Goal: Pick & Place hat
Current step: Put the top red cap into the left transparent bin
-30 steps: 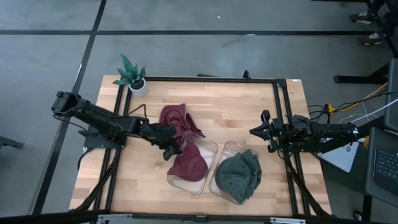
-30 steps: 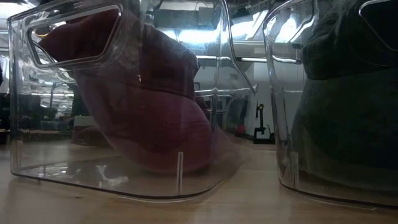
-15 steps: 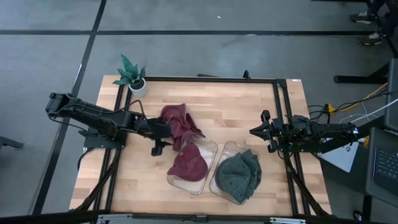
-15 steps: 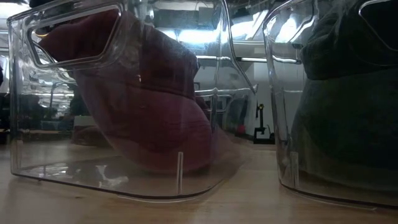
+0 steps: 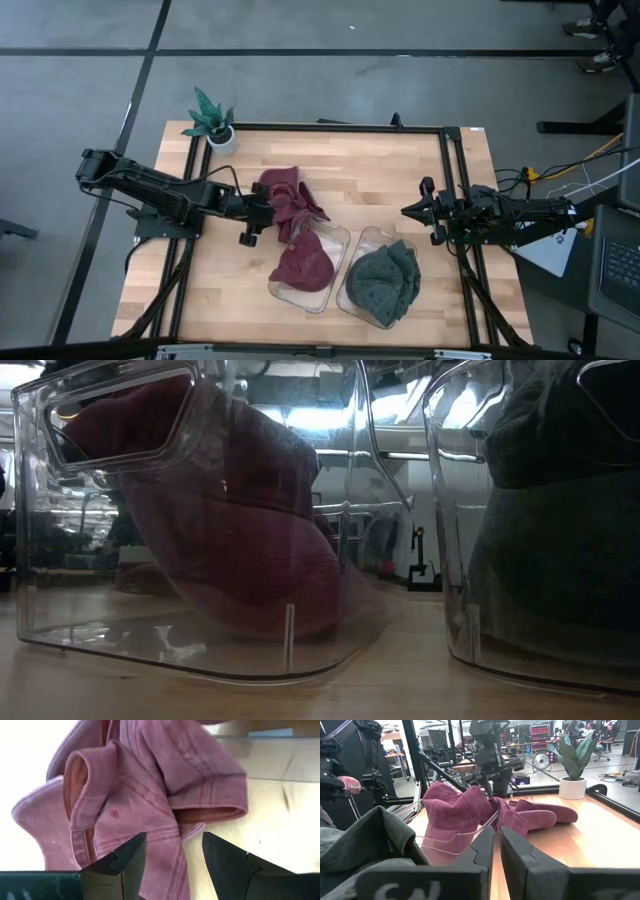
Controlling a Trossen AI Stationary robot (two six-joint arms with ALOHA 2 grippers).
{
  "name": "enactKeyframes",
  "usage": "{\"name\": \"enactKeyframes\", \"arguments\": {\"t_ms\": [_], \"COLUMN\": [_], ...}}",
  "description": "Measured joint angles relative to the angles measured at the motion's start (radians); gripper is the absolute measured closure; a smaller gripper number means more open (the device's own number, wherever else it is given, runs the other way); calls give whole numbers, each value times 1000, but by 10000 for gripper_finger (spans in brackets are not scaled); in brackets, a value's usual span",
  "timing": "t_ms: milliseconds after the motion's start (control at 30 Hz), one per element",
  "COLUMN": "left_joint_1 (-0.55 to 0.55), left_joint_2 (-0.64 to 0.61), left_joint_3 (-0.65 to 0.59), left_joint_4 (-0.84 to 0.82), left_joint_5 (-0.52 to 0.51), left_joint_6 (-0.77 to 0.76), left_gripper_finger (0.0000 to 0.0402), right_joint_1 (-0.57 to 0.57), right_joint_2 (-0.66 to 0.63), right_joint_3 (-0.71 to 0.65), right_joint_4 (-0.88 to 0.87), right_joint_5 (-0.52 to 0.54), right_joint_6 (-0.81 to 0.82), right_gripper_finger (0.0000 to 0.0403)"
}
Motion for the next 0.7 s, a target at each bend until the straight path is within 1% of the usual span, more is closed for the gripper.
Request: {"name": "enactKeyframes", "arguments": {"t_ms": [100, 267, 400, 500, 567, 667, 700], "left_joint_1": [-5, -8, -9, -9, -9, 0, 5], "left_joint_2": [8, 45, 98, 141, 176, 222, 236], "left_joint_3": [-29, -46, -54, -64, -66, -68, -68], "left_joint_4": [43, 43, 56, 104, 119, 148, 161], "left_joint_5": [-4, -6, -31, -34, -63, -140, -151], "left_joint_6": [-4, -3, -3, -3, -3, -3, -2], "left_gripper_finger": [213, 214, 214, 215, 215, 214, 213], "right_joint_1": [0, 0, 0, 0, 0, 0, 0], "right_joint_2": [0, 0, 0, 0, 0, 0, 0], "right_joint_3": [0, 0, 0, 0, 0, 0, 0], "right_joint_4": [0, 0, 0, 0, 0, 0, 0], "right_joint_5": [0, 0, 0, 0, 0, 0, 0], "right_joint_6": [0, 0, 0, 0, 0, 0, 0], "right_gripper_finger": [369, 369, 369, 369, 369, 369, 369]}}
